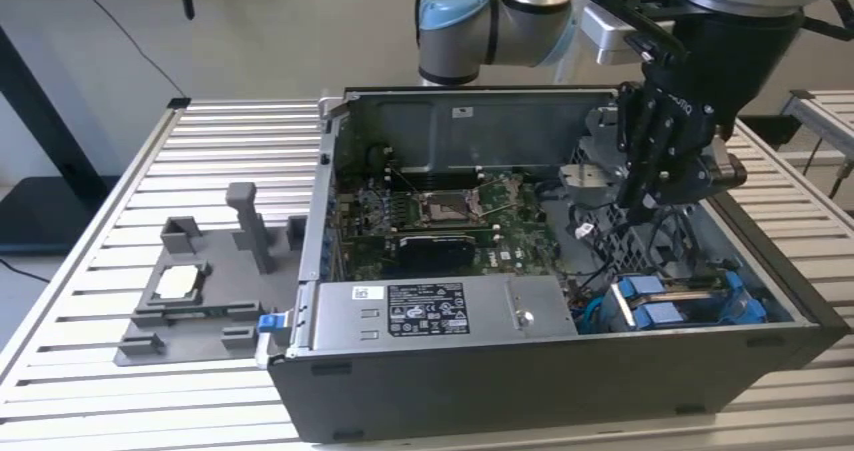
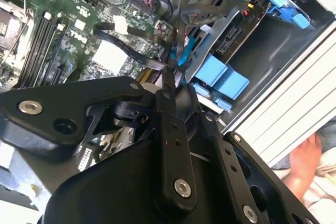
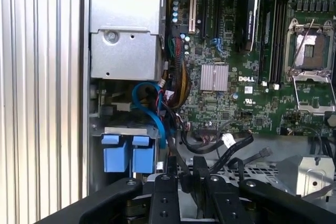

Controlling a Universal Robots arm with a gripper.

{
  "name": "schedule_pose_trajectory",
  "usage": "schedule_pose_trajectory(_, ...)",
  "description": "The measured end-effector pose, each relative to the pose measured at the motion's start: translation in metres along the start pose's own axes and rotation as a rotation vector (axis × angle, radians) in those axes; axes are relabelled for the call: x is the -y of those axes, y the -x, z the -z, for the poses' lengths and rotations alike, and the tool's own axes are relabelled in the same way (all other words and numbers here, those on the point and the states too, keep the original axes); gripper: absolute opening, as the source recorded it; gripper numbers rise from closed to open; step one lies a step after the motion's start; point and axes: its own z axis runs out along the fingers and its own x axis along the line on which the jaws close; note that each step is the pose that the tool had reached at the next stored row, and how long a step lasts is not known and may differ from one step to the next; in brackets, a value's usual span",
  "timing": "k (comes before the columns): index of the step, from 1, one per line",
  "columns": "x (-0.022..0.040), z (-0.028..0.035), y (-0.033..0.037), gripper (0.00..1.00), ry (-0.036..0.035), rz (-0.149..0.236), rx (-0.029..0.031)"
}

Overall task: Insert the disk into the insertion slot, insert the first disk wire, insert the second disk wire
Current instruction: 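Insert the second disk wire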

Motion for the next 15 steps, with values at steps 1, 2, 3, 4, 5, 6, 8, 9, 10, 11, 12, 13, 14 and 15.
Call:
schedule_pose_trajectory(1,0.0000,0.0000,0.0000,0.27,0.0000,0.000,0.0001)
schedule_pose_trajectory(2,0.0000,0.0000,0.0000,0.27,0.0000,0.000,0.0001)
schedule_pose_trajectory(3,0.0001,-0.0001,0.0001,0.27,0.0000,0.000,0.0001)
schedule_pose_trajectory(4,0.0001,-0.0001,0.0002,0.27,-0.0001,0.000,0.0001)
schedule_pose_trajectory(5,0.0001,0.0000,0.0002,0.25,0.0000,0.000,0.0000)
schedule_pose_trajectory(6,0.0001,0.0000,0.0002,0.25,0.0000,0.000,0.0001)
schedule_pose_trajectory(8,0.0001,0.0000,0.0003,0.15,0.0000,0.000,0.0001)
schedule_pose_trajectory(9,0.0002,0.0000,0.0003,0.15,0.0000,0.000,0.0001)
schedule_pose_trajectory(10,0.0002,0.0000,0.0004,0.15,0.0000,0.000,0.0001)
schedule_pose_trajectory(11,0.0002,0.0000,0.0004,0.15,0.0000,0.000,0.0001)
schedule_pose_trajectory(12,0.0002,0.0000,0.0005,0.15,0.0000,0.000,0.0000)
schedule_pose_trajectory(13,0.0002,0.0000,0.0005,0.15,0.0000,0.000,0.0001)
schedule_pose_trajectory(14,0.0002,0.0000,0.0006,0.15,0.0000,0.000,-0.0002)
schedule_pose_trajectory(15,0.0002,0.0000,0.0006,0.15,0.0000,0.000,-0.0005)
